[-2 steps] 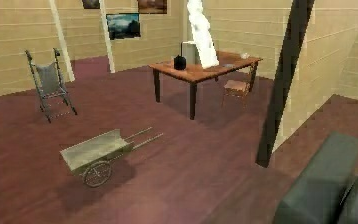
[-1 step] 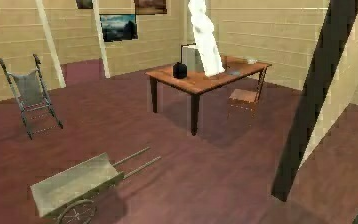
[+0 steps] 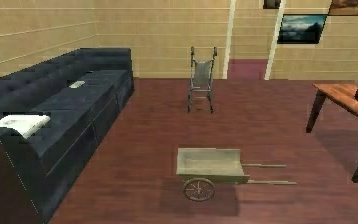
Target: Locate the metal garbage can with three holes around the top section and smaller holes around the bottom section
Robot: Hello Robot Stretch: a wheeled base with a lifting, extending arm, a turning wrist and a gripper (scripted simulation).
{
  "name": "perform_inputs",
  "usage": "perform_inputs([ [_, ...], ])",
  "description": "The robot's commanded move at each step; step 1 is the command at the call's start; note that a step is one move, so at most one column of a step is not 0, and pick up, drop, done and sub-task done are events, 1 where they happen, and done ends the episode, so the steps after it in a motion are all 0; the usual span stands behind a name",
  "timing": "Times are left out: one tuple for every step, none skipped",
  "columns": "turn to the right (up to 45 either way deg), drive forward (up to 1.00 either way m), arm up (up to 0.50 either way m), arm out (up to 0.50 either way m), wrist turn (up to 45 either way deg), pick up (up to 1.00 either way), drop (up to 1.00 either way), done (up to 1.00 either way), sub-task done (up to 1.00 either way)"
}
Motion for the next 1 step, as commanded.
perform_inputs([
  [-15.0,0.00,0.00,0.00,0.0,0.00,0.00,0.00,0.00],
])
